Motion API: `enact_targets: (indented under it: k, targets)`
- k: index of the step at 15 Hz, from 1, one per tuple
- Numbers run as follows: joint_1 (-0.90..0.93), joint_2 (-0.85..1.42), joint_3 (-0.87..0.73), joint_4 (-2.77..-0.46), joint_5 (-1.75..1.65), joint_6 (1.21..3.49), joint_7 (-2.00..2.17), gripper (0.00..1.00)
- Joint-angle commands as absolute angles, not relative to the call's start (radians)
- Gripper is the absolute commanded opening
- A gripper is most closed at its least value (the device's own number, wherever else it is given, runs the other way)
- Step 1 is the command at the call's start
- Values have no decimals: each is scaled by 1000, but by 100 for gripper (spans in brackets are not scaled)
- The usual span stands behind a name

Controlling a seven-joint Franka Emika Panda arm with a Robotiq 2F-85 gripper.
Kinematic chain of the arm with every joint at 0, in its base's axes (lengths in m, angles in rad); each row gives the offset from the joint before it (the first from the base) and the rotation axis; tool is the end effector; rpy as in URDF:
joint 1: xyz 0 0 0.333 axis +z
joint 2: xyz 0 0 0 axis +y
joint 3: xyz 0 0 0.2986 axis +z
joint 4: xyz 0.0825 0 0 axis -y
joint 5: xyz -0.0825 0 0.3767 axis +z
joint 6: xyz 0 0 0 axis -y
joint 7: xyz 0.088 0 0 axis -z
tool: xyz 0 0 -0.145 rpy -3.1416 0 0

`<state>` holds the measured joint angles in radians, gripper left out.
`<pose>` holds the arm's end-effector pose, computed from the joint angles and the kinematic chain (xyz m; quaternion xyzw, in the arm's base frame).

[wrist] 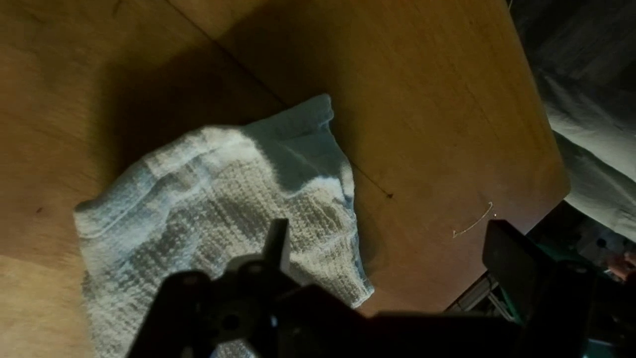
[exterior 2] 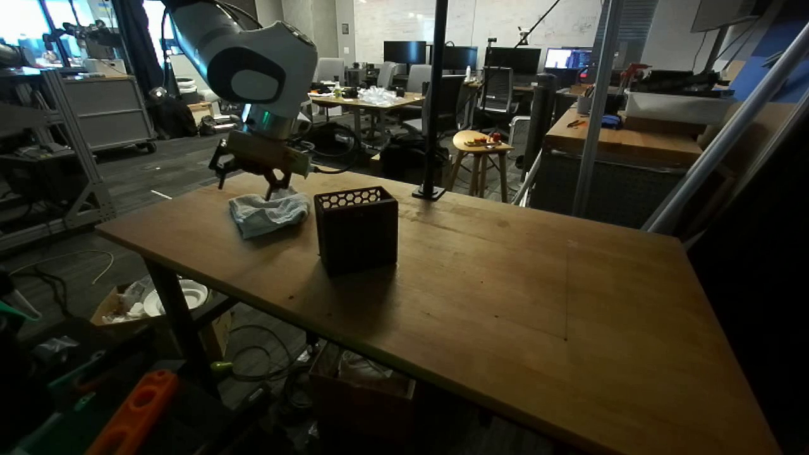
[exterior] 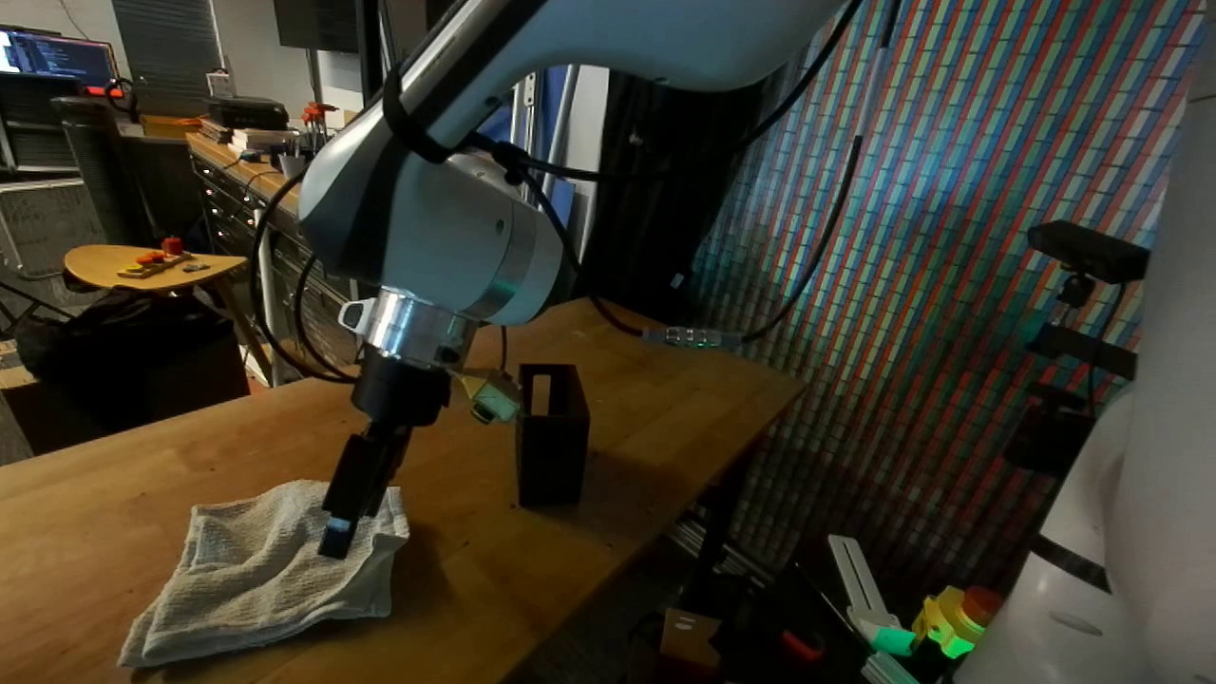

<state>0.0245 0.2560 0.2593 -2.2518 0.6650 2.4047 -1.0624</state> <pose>0.4967 0.1701 0.2029 -0.8902 -0.3848 -0.0424 0.2403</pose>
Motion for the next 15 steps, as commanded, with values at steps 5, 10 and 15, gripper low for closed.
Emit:
enact_targets:
  k: [5,10,15]
  targets:
    - [37,314,249,-2146,618,2349,-1063,100]
    - [43,370,249,-2047,515,2289,-1041,100]
    - [58,436,250,-1918,391,2197,-994,50]
